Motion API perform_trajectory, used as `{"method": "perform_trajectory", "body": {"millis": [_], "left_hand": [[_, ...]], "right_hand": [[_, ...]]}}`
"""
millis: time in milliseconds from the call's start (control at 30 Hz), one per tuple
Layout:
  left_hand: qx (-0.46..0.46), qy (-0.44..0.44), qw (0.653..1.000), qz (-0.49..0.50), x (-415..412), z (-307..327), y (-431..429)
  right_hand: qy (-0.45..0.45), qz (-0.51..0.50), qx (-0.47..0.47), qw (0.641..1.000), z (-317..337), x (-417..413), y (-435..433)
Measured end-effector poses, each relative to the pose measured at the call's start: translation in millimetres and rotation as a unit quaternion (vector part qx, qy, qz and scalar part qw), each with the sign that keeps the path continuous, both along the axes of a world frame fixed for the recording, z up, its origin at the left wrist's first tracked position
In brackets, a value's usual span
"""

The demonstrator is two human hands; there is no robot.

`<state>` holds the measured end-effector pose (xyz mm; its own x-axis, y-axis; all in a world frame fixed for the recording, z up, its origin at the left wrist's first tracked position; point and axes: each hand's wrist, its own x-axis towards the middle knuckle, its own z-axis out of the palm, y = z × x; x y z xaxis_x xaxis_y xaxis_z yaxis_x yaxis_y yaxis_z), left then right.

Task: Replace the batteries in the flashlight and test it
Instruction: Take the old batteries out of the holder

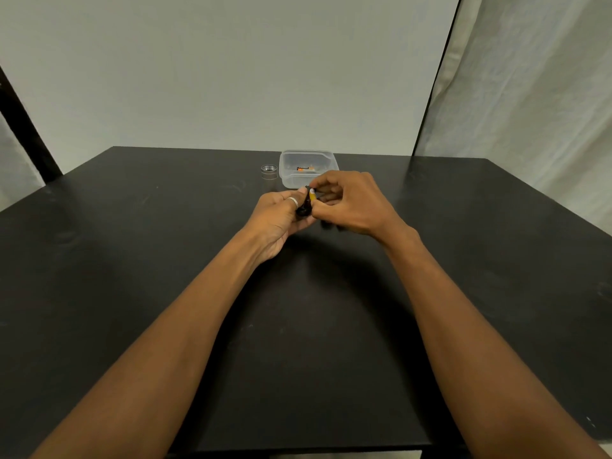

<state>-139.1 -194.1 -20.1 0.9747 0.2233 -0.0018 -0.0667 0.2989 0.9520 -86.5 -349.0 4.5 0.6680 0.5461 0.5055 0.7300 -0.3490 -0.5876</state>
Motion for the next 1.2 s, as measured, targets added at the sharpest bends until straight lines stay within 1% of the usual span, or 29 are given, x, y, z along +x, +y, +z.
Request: {"method": "perform_trajectory", "body": {"millis": [200, 333, 533, 600, 700, 767, 833, 900, 1000, 1200], "left_hand": [[-0.021, 0.006, 1.0, 0.015, -0.7, 2.3, -0.6], [-0.017, 0.008, 1.0, 0.014, -1.5, 3.3, -2.5], [0.015, 0.004, 1.0, 0.005, -1.7, 1.8, -3.5], [0.022, 0.002, 1.0, 0.003, -2.2, 1.3, -4.6], [0.024, 0.005, 1.0, 0.009, -2.4, 1.6, -5.5], [0.023, 0.008, 1.0, 0.009, -2.4, 2.2, -5.6], [0.022, 0.011, 1.0, 0.006, -2.6, 2.7, -5.1], [0.021, 0.011, 1.0, 0.002, -3.3, 2.8, -4.5], [0.02, 0.008, 1.0, 0.0, -4.3, 3.7, -4.6], [0.019, 0.006, 1.0, -0.002, -5.2, 3.9, -5.8]], "right_hand": [[-0.015, -0.008, -0.011, 1.0, 4.3, 0.1, -3.1], [-0.02, -0.031, -0.004, 0.999, 5.8, 0.8, -2.8], [0.03, -0.054, 0.002, 0.998, 7.7, 1.0, -3.6], [0.044, -0.082, 0.012, 0.996, 7.8, 4.0, -5.0], [0.098, -0.132, 0.026, 0.986, 9.9, 12.1, -14.2], [0.103, -0.189, -0.005, 0.977, 9.0, 18.9, -23.7], [0.1, -0.246, -0.057, 0.962, 6.1, 23.4, -30.6], [0.115, -0.281, -0.088, 0.949, 2.5, 25.6, -33.6], [0.132, -0.296, -0.112, 0.939, 0.8, 25.2, -33.0], [0.146, -0.291, -0.134, 0.936, -0.5, 23.8, -26.5]]}}
